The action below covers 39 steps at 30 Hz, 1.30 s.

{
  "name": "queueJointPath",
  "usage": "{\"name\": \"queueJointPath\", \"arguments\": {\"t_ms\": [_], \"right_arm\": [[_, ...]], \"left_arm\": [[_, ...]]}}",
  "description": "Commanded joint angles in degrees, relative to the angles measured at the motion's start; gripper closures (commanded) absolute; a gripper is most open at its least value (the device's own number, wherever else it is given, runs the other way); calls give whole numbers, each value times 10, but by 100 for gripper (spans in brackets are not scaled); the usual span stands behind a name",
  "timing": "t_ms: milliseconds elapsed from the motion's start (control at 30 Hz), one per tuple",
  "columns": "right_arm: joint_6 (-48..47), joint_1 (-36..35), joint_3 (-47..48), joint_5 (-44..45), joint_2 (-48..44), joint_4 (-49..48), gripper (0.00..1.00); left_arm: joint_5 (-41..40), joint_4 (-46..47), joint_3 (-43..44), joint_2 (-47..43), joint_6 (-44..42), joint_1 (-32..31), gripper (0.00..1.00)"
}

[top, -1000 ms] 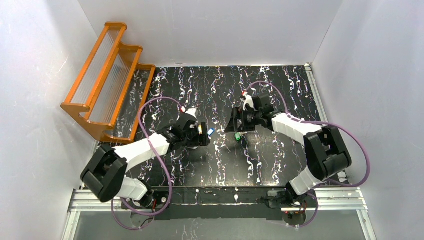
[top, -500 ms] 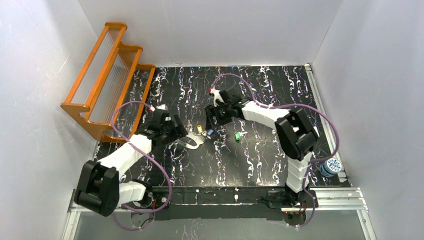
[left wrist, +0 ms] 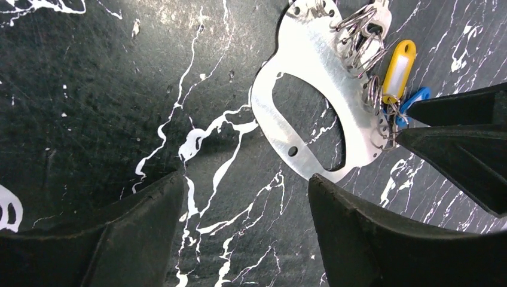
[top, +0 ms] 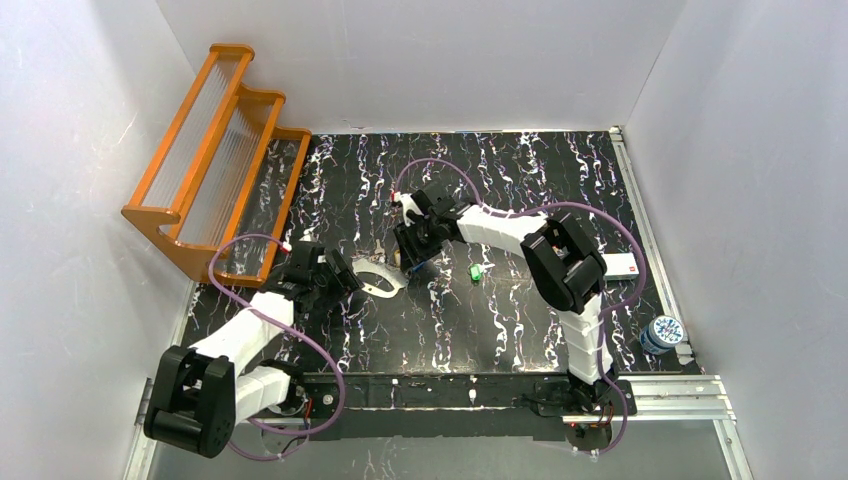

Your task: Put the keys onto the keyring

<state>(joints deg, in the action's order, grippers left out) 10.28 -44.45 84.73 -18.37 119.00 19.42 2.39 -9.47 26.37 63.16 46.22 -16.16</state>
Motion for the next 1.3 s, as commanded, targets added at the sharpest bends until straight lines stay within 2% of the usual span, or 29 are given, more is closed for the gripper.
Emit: {"name": "queueJointPath", "arguments": {"t_ms": [0, 100, 233, 333, 533, 700, 833, 967, 1067, 1267], "right_arm": [[11, -4, -45, -34, -12, -5, 55], [24, -7, -84, -54, -29, -28, 67], [30, -14, -125, -69, -55, -44, 68], [36, -20, -152, -84, -74, -55, 74], [48, -34, -184, -116, -102, -79, 74], [50, -35, -189, -57, -132, -63, 67], [43, -34, -182, -2, -164, -60, 52], [37, -27, -152, 23, -161, -53, 43], [35, -24, -124, 48, -136, -40, 38], [31, -18, -61, 58, -60, -3, 38]], "left_arm": [[-9, 5, -10, 7, -4, 3, 28], [-5, 12, 4, 33, -31, 3, 30], [45, 68, 19, 77, -50, 2, 32], [83, 127, 30, 117, -51, 2, 35], [154, 186, 82, 219, -61, -3, 39], [131, 150, 102, 210, -86, -4, 39], [81, 100, 96, 158, -104, -4, 38], [66, 74, 71, 114, -99, -4, 37], [78, 99, 33, 90, -68, -4, 38], [120, 207, -52, 73, 8, -4, 40]]}}
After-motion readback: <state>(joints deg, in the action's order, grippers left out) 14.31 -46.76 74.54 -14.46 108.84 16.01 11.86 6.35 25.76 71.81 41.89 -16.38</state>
